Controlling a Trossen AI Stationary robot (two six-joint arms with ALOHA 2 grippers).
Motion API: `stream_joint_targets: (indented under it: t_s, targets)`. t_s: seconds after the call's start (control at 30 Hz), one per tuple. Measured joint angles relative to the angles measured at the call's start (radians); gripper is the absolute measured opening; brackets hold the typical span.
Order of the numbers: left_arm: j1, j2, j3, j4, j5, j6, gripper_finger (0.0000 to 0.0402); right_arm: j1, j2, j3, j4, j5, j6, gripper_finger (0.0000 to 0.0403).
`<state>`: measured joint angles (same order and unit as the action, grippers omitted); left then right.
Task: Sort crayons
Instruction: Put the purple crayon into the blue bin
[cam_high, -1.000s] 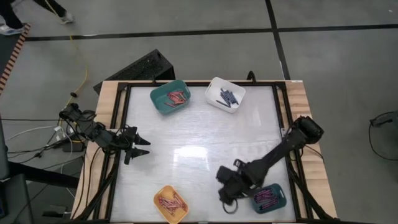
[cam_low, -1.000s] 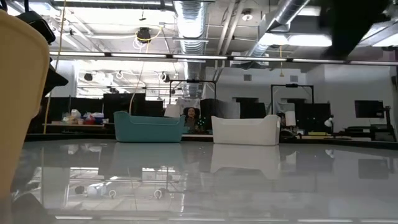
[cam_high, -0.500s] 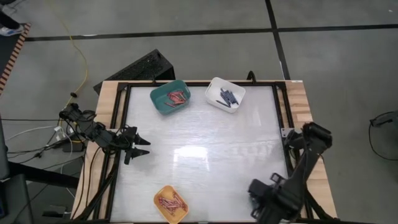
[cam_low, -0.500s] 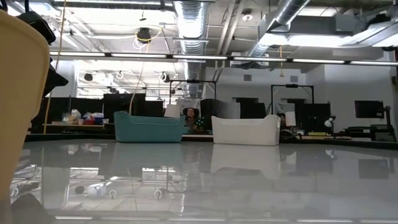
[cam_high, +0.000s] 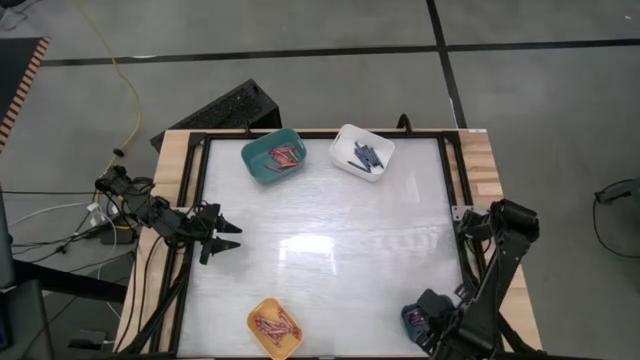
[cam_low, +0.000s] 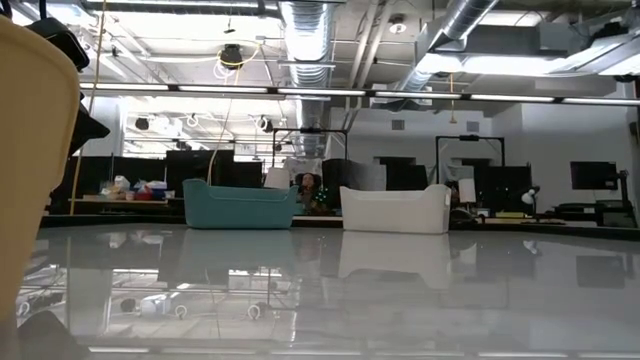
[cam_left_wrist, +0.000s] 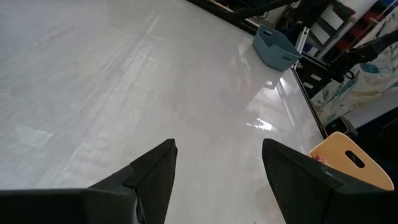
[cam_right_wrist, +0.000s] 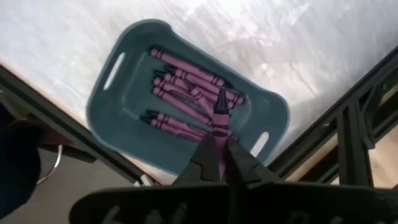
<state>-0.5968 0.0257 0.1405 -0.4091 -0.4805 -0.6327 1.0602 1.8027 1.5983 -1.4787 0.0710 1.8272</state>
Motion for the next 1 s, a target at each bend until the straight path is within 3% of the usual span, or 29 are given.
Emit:
stream_joint_targets:
  t_s: [0.3, 0.57, 1.0]
  targets:
    - [0.0, 0.0, 0.0, 0.0, 0.0, 0.0, 0.0228, -0.005, 0.0, -0.068, 0.061, 0.001, -0.022, 0.0001]
    - [0.0, 0.0, 0.0, 0.0, 0.0, 0.0, 0.0228, -0.03, 0.001, -0.171, 0.193, 0.003, -0.194, 0.0001]
    - [0.0, 0.0, 0.0, 0.0, 0.0, 0.0, 0.0228, -0.062, 0.001, -0.179, 0.267, 0.01, -0.423, 0.0002]
